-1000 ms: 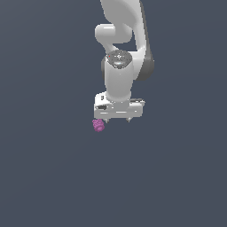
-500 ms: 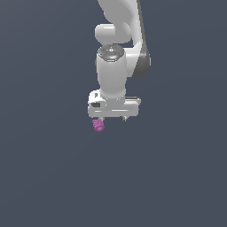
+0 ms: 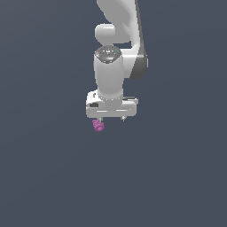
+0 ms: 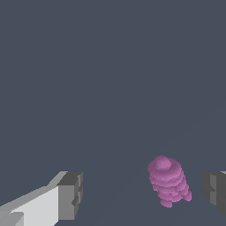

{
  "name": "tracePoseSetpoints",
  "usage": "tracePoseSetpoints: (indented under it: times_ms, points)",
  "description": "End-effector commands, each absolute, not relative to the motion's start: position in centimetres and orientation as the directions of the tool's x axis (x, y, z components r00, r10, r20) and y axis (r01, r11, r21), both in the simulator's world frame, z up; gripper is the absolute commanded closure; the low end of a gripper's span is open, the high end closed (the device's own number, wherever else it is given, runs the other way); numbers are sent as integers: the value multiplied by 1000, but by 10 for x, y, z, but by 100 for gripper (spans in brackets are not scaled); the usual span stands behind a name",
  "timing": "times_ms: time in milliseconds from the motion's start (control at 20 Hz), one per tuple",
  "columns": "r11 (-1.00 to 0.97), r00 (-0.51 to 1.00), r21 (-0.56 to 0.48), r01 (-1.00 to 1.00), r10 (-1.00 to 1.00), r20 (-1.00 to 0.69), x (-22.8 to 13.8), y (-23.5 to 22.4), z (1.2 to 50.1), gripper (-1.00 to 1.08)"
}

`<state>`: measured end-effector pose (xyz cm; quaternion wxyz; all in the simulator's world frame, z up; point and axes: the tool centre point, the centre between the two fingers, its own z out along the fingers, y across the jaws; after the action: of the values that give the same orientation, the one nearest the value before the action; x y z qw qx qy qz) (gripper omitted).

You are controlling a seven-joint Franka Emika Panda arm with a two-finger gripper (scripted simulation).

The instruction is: Pick up the object and move it to a goal position.

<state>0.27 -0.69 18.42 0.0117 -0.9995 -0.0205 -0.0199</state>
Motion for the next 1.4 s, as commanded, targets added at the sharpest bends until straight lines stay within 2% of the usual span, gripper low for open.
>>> tracePoseSetpoints:
  times_ms: [0, 800, 1350]
  points:
    - [-998, 998, -20, 58, 57, 38, 0, -12, 178, -92]
    - [-959, 958, 0, 285, 285, 9, -44, -71, 110, -92]
    - [-935, 935, 0, 355, 355, 0, -61, -87, 91, -92]
